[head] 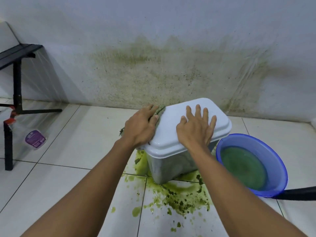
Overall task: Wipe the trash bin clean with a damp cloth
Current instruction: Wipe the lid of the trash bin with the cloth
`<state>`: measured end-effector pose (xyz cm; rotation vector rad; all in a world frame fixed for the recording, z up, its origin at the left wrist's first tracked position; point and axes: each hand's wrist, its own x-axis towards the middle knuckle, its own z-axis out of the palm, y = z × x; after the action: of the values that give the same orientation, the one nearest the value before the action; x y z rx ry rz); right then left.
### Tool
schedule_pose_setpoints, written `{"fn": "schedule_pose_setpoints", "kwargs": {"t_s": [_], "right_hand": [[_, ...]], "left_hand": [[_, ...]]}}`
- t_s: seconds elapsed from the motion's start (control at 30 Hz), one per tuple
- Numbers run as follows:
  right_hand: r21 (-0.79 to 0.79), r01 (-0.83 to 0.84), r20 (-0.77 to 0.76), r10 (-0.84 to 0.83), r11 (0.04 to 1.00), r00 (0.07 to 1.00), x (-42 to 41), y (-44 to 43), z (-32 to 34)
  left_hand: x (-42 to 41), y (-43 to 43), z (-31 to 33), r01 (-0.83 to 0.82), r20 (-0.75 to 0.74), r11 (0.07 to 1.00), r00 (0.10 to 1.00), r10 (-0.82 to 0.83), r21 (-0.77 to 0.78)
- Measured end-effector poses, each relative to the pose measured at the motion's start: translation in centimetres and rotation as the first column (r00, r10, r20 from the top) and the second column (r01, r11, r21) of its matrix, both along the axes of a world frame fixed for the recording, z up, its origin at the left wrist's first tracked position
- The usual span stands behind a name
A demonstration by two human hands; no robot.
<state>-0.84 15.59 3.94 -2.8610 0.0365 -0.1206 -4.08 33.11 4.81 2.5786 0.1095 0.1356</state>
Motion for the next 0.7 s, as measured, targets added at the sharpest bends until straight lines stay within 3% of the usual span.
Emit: {"fn": "schedule_pose_setpoints", "kwargs": {"t_s": [0.1, 0.3, 0.37, 0.47, 0.57, 0.63, 0.7], "right_hand": [[-0.014, 0.052, -0.013, -0.052, 0.999, 0.999, -0.8, 0.7, 0.1], [-0.011, 0.096, -0.036, -0.096, 0.995, 0.995, -1.4, 1.1, 0.4], [-0.028, 0.095, -0.098, -0.097, 0.995, 0.99, -2.1, 1.7, 0.6], [-0.136, 0.024, -0.17, -0.047, 0.99, 0.984, -3.2, 1.9, 1.0], [-0.223, -0.059, -0.071, 0.045, 0.973, 0.996, -1.8, 0.5, 2.8], [-0.181, -0.207, 0.009, 0.212, 0.962, 0.977, 0.4, -0.8, 3.2], [-0.12, -0.4, -0.067, 0.394, 0.909, 0.917, 2.6, -1.7, 2.6]], "left_hand": [[-2.6, -1.1, -1.1, -0.095, 0.142, 0.995, 0.985, 0.093, 0.008], [-5.9, -3.9, -3.5, -0.21, 0.372, 0.968, 0.895, 0.247, -0.138], [-4.2, -2.2, -3.6, -0.171, 0.358, 0.977, 0.911, 0.206, -0.128], [-0.2, 0.7, -2.8, -0.096, 0.223, 0.987, 0.967, 0.124, -0.132], [1.0, 0.5, -2.5, -0.088, 0.184, 0.983, 0.976, 0.118, -0.161], [-0.2, -0.6, -3.1, -0.146, 0.242, 0.965, 0.95, 0.198, -0.219], [-2.2, -2.3, -4.1, -0.224, 0.292, 0.913, 0.898, 0.33, -0.342]]}}
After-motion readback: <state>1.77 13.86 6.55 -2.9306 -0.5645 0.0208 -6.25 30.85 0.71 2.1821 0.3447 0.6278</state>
